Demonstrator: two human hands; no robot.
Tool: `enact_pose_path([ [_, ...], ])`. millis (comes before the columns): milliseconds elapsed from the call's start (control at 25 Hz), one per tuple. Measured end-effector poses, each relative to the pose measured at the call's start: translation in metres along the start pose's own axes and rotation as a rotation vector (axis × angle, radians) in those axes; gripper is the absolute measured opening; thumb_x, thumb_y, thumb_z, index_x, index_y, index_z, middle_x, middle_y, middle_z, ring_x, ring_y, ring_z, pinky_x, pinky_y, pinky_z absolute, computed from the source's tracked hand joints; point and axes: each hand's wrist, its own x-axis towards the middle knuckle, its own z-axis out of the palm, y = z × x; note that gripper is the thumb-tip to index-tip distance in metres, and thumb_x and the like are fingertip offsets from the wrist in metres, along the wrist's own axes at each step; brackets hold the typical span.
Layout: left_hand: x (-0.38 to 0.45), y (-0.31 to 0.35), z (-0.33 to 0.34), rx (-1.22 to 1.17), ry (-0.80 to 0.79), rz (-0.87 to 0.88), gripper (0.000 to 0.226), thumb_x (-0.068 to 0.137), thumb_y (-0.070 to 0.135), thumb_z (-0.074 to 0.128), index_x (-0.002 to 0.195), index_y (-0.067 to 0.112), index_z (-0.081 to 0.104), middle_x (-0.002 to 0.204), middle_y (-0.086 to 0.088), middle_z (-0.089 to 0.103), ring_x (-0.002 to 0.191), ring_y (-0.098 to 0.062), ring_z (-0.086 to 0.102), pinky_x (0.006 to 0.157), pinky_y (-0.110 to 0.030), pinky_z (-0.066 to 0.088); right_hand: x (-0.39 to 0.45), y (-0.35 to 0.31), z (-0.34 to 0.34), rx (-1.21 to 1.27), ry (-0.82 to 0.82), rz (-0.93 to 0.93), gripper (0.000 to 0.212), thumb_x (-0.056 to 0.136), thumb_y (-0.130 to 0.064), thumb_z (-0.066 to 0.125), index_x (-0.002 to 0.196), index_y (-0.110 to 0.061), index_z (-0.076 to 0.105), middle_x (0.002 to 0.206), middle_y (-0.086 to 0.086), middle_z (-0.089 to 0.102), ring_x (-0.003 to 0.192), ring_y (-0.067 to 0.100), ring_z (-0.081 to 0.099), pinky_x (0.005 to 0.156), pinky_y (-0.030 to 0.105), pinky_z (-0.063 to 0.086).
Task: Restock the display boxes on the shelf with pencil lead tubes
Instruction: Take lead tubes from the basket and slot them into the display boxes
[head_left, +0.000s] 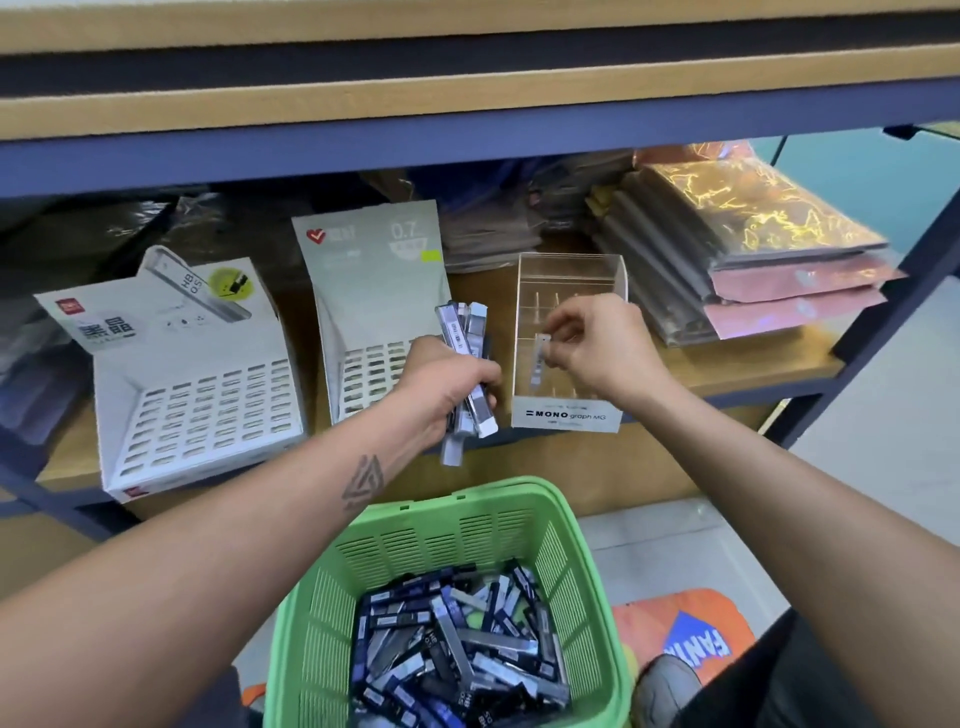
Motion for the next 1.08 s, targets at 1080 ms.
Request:
enact_pose_path([
  [1080,-0.01,-0.002,-0.012,-0.239,-0.288,0.009,0.034,0.078,-0.006,0.079,0.11,-0.005,0.069,0.083,-0.018,0.07,0.059,-0.024,0.061,0.053,-0.028,0.054,-0.013,-0.03,0.02,0.73,-0.152,0.27,0.015,0.089,-0.007,0.071,0.101,-0.015,0.074,0.091,0.004,0.074,0.077,0.017,0.069,0.066,0.03,0.057],
])
